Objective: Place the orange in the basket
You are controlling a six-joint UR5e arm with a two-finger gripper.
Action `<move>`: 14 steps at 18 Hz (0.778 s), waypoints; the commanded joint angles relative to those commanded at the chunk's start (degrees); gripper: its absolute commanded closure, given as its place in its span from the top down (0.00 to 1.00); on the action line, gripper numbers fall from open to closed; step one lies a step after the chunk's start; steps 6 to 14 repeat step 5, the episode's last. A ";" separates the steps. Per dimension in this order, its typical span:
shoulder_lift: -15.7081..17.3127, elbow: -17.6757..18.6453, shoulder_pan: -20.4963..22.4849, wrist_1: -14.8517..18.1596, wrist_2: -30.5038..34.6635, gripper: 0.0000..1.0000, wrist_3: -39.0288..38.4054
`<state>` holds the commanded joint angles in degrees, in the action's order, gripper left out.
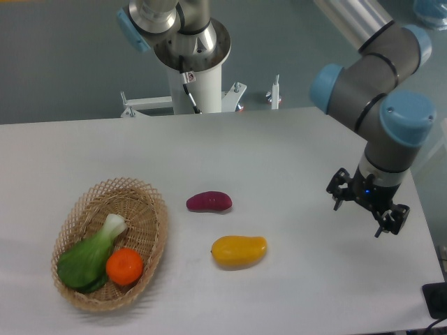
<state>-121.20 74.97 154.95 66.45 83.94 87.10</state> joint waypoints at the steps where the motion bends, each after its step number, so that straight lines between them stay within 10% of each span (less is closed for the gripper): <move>1: 0.09 0.09 0.00 -0.09 0.00 1.00 0.00; 14: 0.26 0.53 0.53 -0.53 0.09 1.00 0.00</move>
